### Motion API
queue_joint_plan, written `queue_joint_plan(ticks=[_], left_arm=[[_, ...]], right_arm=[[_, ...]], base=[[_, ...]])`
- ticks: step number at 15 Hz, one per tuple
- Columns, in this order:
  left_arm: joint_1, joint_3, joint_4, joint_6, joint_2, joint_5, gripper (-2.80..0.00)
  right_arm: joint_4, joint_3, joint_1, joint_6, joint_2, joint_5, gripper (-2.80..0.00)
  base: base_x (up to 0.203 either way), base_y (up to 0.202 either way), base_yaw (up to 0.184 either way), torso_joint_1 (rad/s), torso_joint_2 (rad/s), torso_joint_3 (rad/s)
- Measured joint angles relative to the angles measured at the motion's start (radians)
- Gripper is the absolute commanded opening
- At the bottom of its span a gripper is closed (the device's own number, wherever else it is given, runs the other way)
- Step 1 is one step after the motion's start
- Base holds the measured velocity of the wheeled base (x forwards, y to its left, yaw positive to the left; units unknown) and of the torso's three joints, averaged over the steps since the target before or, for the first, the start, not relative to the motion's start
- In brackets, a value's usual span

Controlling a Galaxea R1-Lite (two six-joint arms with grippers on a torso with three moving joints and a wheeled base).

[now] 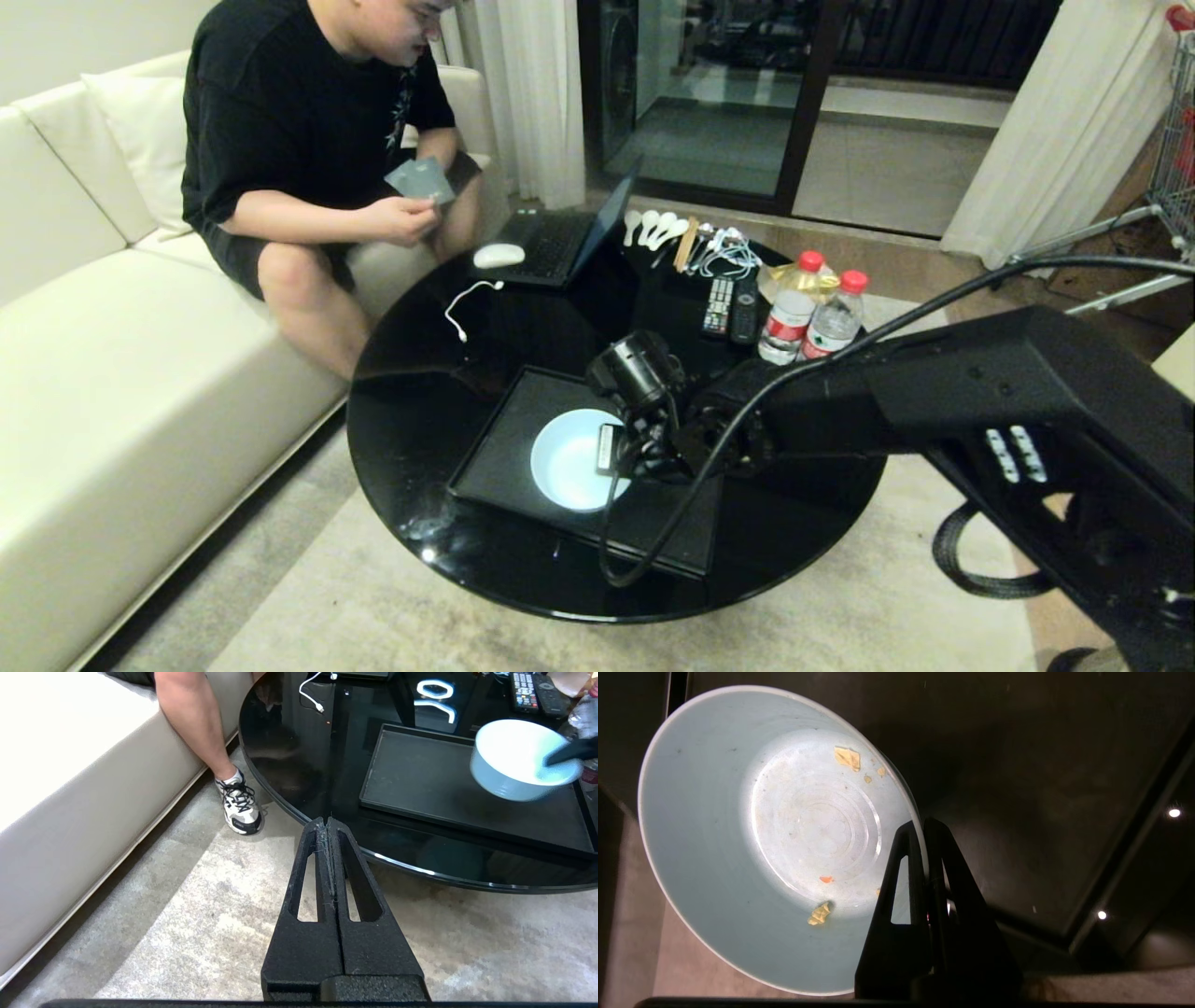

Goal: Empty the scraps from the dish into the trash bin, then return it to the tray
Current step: Put the bowl back to the table

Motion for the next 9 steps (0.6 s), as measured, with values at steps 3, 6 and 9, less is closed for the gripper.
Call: queue_joint_plan(ticks=[3,6,9], left_arm=[[0.000,0.000,0.000,0.000,0.000,0.000,-2.80],[0.000,0.000,0.000,0.000,0.000,0.000,-2.80],[0.000,0.000,0.000,0.000,0.000,0.000,-2.80]], right_arm=[[0.001,-0.097,-0.023,-0.001,0.076,-0.023,-2.80],[0.004,-0.159,-0.058,-0.005,0.135,-0.031,-2.80],[0.004,-0.181,-0.092,-0.009,0.172,-0.032,-2.80]], base=[[0.000,0.000,0.000,0.000,0.00,0.000],[0.000,0.000,0.000,0.000,0.00,0.000],[0.000,0.000,0.000,0.000,0.00,0.000]])
